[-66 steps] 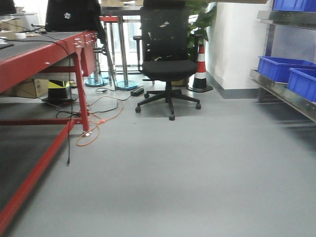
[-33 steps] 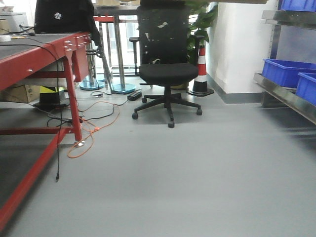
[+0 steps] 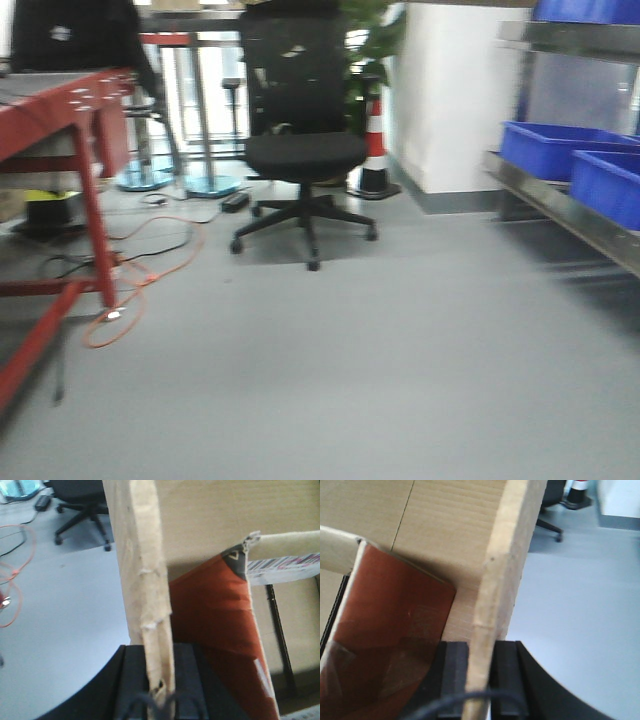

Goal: Stack two boxes on right shelf middle
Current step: 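Carry the held boxes past the red workbench toward the steel shelf, then drive up to the steel shelf with blue bins, holding the boxes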

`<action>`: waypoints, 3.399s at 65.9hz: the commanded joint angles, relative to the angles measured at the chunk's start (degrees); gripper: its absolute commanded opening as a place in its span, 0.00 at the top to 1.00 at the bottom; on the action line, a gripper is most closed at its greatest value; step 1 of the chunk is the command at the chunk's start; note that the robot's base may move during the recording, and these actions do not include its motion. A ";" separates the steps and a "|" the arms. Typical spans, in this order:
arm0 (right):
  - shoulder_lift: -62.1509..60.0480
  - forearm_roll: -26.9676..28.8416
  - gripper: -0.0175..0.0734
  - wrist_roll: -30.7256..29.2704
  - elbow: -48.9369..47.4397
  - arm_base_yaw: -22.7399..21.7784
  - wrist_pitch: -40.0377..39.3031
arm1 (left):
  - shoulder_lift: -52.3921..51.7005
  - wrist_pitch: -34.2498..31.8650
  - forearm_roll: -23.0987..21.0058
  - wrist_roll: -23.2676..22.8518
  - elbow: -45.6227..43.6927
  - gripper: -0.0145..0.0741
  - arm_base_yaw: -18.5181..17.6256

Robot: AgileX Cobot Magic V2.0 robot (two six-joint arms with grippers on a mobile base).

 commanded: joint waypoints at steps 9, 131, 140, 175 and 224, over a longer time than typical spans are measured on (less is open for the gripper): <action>-0.81 -0.68 0.98 -0.86 -0.62 -0.27 -2.43 | -0.64 -3.37 0.57 0.12 -0.57 0.96 0.24; -0.81 -0.68 0.98 -0.86 -0.62 -0.27 -2.43 | -0.64 -3.37 0.57 0.12 -0.57 0.96 0.24; -0.81 -0.68 0.98 -0.86 -0.62 -0.27 -2.43 | -0.64 -3.37 0.57 0.12 -0.57 0.96 0.24; -0.81 -0.68 0.98 -0.86 -0.62 -0.27 -2.43 | -0.64 -3.37 0.57 0.12 -0.57 0.96 0.24; -0.81 -0.68 0.98 -0.86 -0.62 -0.27 -2.43 | -0.64 -3.37 1.08 0.12 -0.57 0.96 0.24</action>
